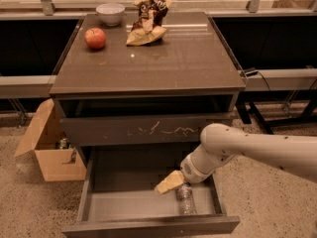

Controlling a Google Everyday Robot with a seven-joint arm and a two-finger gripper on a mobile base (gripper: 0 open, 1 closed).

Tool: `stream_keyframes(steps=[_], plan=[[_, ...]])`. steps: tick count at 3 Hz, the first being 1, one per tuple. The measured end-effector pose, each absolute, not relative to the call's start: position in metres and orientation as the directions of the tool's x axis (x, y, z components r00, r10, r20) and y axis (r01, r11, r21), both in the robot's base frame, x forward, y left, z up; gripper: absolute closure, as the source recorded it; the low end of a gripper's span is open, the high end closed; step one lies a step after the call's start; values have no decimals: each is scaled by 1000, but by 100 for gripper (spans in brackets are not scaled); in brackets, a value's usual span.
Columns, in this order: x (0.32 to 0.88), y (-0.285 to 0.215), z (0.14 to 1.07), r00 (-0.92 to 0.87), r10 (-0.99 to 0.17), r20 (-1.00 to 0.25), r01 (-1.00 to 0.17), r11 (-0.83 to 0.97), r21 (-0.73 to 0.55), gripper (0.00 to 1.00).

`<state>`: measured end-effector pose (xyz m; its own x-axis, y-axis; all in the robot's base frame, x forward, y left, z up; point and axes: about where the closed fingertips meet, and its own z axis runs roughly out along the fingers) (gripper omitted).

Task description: Pick water bottle from middle drawer and place on counter

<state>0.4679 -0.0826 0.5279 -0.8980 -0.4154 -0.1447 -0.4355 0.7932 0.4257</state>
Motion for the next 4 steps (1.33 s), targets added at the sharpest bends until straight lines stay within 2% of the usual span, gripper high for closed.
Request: stream_keyframes(steps=[2,4], plan=[[494,-77,468,-942,-331,-55,-325,860,394,0],[510,-96,413,-958,-287,8,-267,899,347,0]])
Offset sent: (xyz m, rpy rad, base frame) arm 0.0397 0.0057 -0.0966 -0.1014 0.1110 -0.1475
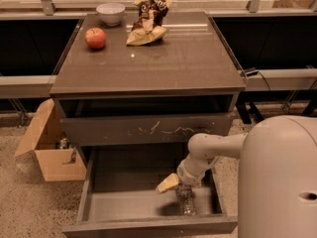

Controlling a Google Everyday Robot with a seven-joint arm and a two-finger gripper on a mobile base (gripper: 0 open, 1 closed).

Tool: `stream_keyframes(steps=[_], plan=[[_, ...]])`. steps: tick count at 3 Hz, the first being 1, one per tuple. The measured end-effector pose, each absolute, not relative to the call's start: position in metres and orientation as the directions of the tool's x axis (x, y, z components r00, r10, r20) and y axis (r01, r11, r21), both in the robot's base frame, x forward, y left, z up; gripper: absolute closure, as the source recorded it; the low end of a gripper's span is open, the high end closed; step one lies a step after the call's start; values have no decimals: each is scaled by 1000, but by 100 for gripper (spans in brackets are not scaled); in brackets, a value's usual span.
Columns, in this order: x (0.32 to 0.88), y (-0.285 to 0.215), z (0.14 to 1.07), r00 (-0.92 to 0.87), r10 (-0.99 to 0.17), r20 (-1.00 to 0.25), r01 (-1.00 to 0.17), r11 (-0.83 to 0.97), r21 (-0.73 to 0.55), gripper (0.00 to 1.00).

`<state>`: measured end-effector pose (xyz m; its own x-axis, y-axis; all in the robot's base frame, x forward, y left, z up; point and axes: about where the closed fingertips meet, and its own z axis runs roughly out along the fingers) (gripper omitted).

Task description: Pick water bottle from middle drawer and place on counter

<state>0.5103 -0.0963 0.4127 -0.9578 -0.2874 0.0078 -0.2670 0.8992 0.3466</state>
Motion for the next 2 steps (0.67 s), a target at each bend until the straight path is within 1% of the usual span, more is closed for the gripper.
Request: stream_keyframes(steps=[1,2], plan=[[515,-101,389,-956,-291,29,-262,896,358,19],[517,-105,378,-955,-294,36,-261,893,367,43]])
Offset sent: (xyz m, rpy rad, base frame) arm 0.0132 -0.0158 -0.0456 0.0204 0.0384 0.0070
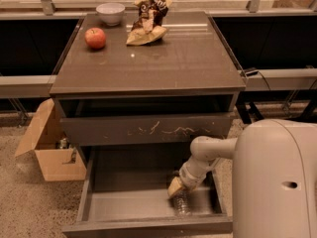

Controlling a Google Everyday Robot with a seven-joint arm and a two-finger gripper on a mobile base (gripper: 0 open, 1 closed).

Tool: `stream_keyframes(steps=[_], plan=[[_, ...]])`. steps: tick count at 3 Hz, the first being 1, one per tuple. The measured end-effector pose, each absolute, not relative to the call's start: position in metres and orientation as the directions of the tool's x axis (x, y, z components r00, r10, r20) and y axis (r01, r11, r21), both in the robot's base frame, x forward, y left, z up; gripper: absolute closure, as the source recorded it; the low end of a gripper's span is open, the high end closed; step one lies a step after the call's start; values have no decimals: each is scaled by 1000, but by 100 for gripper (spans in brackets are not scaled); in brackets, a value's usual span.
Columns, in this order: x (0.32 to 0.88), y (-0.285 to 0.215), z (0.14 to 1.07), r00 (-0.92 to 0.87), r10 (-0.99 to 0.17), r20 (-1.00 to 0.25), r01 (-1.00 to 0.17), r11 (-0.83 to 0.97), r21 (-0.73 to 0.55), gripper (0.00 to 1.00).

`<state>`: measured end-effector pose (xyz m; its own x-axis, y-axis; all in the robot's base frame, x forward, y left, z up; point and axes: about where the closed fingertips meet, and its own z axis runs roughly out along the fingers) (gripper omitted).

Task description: Pick water bottle from middle drawer and place on counter

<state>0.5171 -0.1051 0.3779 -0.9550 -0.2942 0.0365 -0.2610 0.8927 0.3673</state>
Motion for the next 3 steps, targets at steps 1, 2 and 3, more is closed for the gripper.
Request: stream_keyframes(steps=[1,2,3], plan=[[518,-105,372,-954,-297,34,-260,880,397,72],[518,-105,374,-953,-304,-6,-272,842,466,97],[520,-107,421,-938,-311,-150,-341,765,546,100]])
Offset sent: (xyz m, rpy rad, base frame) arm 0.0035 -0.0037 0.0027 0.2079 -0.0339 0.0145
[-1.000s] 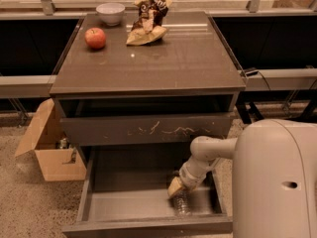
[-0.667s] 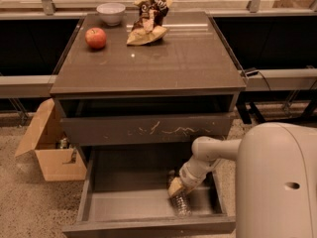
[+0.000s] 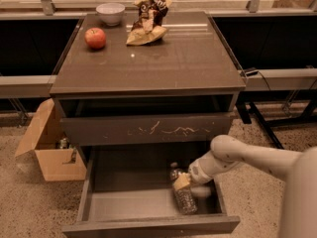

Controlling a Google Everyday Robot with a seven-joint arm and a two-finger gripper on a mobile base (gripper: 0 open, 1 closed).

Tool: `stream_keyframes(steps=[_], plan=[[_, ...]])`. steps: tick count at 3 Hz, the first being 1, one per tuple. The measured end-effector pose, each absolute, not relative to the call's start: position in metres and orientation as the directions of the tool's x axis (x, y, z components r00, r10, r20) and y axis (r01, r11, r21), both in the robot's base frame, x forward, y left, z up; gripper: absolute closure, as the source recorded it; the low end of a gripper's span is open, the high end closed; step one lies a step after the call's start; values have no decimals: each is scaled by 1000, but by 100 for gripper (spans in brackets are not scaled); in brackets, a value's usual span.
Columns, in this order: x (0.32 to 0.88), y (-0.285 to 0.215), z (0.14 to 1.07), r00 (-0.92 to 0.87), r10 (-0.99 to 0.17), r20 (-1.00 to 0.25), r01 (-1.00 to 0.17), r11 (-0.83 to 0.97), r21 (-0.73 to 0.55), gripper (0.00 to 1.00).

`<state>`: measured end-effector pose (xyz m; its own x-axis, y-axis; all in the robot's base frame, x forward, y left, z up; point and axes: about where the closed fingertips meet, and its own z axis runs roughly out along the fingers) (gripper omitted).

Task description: Pick water bottle from middle drawer and place on counter

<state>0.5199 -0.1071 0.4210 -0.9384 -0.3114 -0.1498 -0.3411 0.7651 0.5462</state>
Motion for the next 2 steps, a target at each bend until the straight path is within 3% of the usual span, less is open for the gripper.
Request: stream_keyframes(steps=[1,2], plan=[[521,-132,483,-901,-293,-318,-431,679,594,100],[511,-154,484,-882,-299,-363,-465,671,577,100]])
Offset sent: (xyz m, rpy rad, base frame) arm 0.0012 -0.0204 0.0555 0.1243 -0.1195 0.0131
